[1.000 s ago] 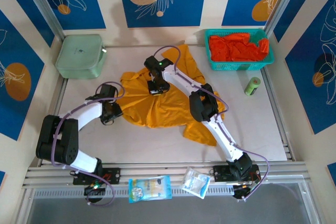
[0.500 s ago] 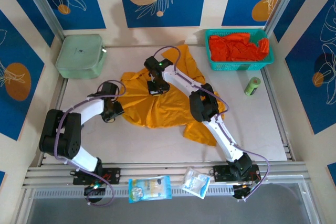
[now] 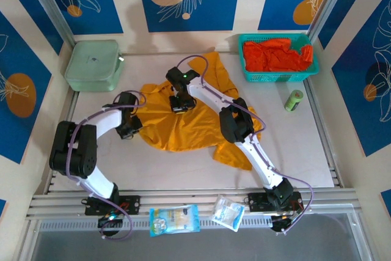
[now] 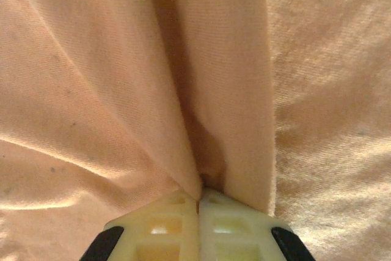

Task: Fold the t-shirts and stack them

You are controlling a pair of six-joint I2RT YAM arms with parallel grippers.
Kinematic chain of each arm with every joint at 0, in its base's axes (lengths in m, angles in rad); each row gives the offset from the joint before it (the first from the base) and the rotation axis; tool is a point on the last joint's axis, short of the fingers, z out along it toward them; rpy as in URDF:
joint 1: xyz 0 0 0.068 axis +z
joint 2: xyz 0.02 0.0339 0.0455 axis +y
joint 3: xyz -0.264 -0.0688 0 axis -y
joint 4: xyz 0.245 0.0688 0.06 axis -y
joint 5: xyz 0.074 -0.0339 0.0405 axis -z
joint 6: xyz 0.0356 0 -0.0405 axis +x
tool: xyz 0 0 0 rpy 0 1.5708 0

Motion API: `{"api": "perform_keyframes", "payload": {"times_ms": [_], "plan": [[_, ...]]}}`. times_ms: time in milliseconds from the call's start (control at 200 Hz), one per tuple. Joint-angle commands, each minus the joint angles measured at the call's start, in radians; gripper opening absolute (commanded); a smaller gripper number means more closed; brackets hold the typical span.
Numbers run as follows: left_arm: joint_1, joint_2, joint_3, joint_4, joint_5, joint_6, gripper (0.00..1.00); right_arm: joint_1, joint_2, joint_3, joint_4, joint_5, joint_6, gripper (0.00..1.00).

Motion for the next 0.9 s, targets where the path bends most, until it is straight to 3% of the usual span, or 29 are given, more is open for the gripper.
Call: {"api": "perform_keyframes", "payload": {"times_ms": [0, 115, 210, 320, 350, 400, 535, 735, 896], "plan": [[-0.001, 0.028, -0.007, 0.124, 0.045, 0.017, 0.00, 0.015, -0.043, -0.010, -0.067, -0.033, 0.007, 0.16], [0.000, -0.100, -0.032, 0.033, 0.009, 0.048, 0.03, 0.038, -0.100, -0.007, -0.093, 0.011, -0.020, 0.36], [-0.001, -0.254, -0.011, -0.092, -0.058, 0.080, 0.16, 0.070, -0.148, -0.007, -0.099, 0.050, -0.054, 0.46], [0.003, -0.383, 0.079, -0.255, -0.147, 0.120, 0.30, 0.110, -0.157, 0.022, -0.095, 0.030, -0.099, 0.51], [0.004, -0.403, 0.107, -0.293, -0.169, 0.127, 0.34, 0.121, -0.151, 0.037, -0.089, 0.014, -0.116, 0.62], [0.008, -0.427, 0.150, -0.341, -0.193, 0.140, 0.43, 0.140, -0.123, 0.075, -0.086, -0.004, -0.146, 0.68], [0.016, -0.464, 0.218, -0.413, -0.209, 0.154, 0.58, 0.191, -0.008, 0.238, -0.108, -0.006, -0.269, 0.66], [0.018, -0.504, 0.204, -0.415, -0.173, 0.151, 0.60, 0.246, 0.039, 0.202, 0.046, 0.130, -0.513, 0.58], [0.018, -0.519, 0.167, -0.413, -0.139, 0.155, 0.61, 0.243, 0.100, 0.229, 0.077, 0.199, -0.586, 0.55]]}}
